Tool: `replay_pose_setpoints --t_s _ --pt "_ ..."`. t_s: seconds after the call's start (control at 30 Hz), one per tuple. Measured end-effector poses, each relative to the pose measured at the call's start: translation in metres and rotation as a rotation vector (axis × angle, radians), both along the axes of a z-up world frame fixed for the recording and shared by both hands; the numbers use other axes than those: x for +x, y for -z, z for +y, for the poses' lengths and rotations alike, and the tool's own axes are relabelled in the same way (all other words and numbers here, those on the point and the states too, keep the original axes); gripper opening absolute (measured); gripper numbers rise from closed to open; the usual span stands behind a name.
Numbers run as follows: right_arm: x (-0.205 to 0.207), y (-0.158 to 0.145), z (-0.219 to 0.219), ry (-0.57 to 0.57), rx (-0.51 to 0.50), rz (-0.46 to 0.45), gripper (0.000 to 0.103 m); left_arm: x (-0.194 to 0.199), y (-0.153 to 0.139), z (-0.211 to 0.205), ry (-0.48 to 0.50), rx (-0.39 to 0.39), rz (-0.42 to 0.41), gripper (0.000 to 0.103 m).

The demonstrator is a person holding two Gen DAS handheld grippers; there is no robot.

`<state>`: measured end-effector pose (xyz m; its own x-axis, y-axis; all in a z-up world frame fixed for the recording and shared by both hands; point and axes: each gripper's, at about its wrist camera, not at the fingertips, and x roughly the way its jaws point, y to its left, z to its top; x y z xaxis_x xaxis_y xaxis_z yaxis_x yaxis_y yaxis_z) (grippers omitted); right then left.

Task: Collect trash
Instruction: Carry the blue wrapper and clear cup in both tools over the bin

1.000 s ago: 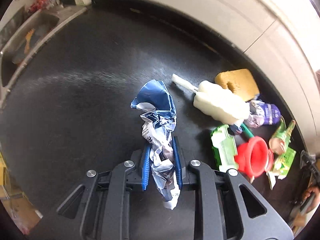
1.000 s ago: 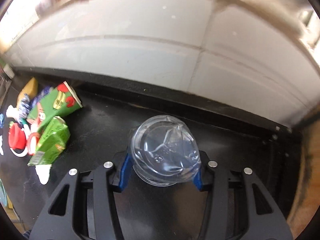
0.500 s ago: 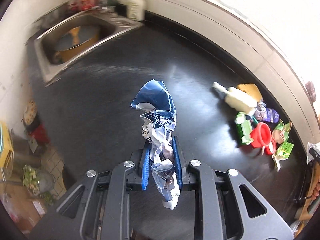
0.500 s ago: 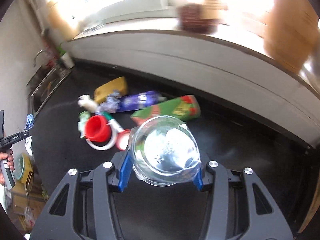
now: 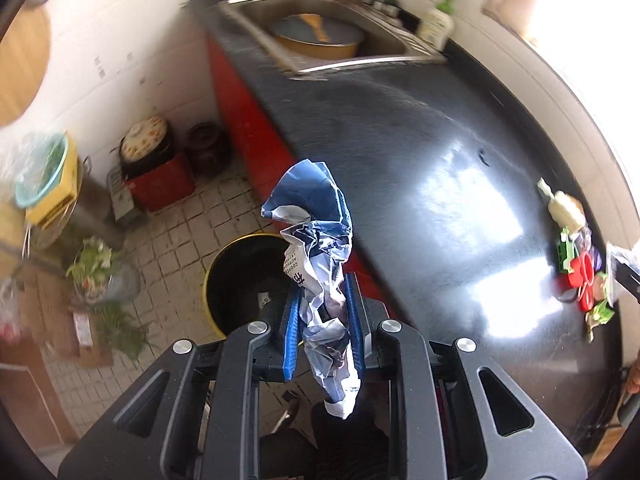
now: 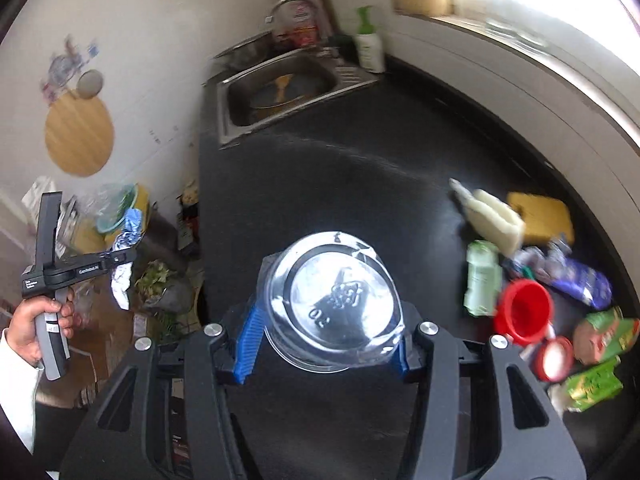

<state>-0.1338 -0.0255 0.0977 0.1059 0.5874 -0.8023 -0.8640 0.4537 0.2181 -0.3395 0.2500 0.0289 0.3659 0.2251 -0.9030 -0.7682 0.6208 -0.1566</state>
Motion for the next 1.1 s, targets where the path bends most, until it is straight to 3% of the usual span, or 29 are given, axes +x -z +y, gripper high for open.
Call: replay_pose_setpoints --t_s 0.17,0.27,0.43,0.57,0.73,0.93,1.1 --pt "-0.071 -0.015 0.095 -0.242 0.016 -0.004 0.051 -0.046 -0.021 0.020 -0.071 0.023 -0.036 0.020" --pt "-0.111 -0.001 0.135 -0.341 -0.002 0.025 0.051 -0.067 -0.015 0.032 -0.125 -0.005 -0.041 0.020" --pt "-0.173 0.084 0.189 -0.434 -0.173 0.060 0.050 -0.087 0.044 0.054 -0.198 -0.103 0.008 0.020" --pt "-0.196 0.154 0.219 -0.433 -0.258 0.066 0.050 -0.101 0.101 0.066 -0.255 -0.202 0.009 0.020" --pt "-0.216 0.240 0.257 -0.444 -0.361 0.005 0.050 -0.107 0.183 0.077 -0.275 -0.304 0.082 0.020" --pt "-0.206 0.296 0.265 -0.411 -0.394 0.014 0.050 -0.096 0.244 0.094 -0.290 -0.333 0.101 0.020" --pt "-0.192 0.322 0.268 -0.399 -0.419 0.017 0.050 -0.078 0.262 0.102 -0.291 -0.328 0.099 0.020"
